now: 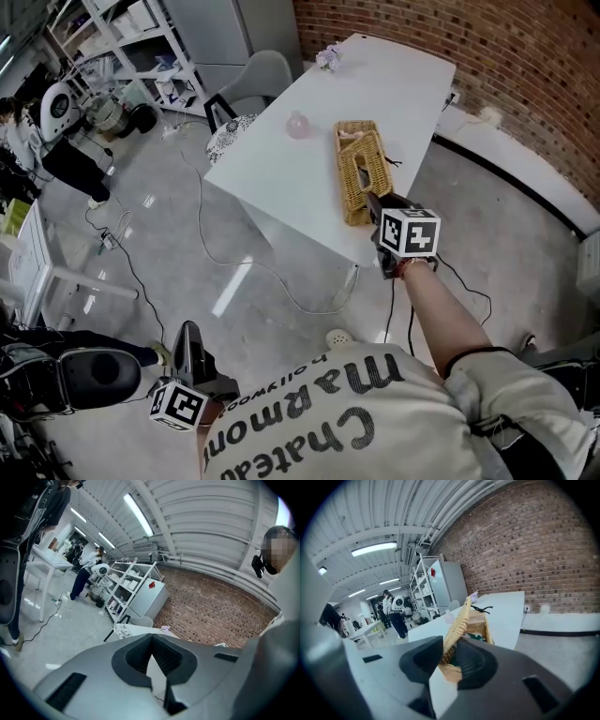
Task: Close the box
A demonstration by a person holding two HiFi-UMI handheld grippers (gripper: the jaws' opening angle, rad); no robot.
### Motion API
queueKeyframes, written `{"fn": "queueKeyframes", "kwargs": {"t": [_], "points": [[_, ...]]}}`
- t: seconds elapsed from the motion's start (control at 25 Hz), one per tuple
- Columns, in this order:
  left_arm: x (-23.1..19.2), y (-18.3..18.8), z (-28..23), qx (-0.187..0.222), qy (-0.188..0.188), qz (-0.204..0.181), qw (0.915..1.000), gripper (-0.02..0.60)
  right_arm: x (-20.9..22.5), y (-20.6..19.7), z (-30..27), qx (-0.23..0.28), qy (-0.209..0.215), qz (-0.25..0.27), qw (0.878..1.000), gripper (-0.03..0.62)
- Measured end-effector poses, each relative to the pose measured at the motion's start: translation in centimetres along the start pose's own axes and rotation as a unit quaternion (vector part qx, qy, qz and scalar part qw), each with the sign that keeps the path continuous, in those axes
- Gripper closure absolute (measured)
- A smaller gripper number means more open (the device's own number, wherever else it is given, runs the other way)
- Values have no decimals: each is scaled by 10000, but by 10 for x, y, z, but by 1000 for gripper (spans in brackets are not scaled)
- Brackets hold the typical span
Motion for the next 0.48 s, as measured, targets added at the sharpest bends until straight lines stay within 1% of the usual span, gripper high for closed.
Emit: {"fn": "queueKeyframes", "kwargs": {"t": [0.2, 0.48], "points": [[2, 2, -4, -39, -62, -7, 10000, 581, -1, 1, 1, -23, -49, -17, 10000, 499], [-1, 7, -3, -28, -25, 21, 10000, 581, 0, 1, 2, -8, -238, -132, 9996, 492]]}}
Point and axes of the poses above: the fingertips, and each gripper's own axes: z backward along the fingers, x to its right, y out of its top, the point moved 4 cm from there along z, backward along the fingers, and after that the axes turned 10 degrees about z, right-handed, at the moved point
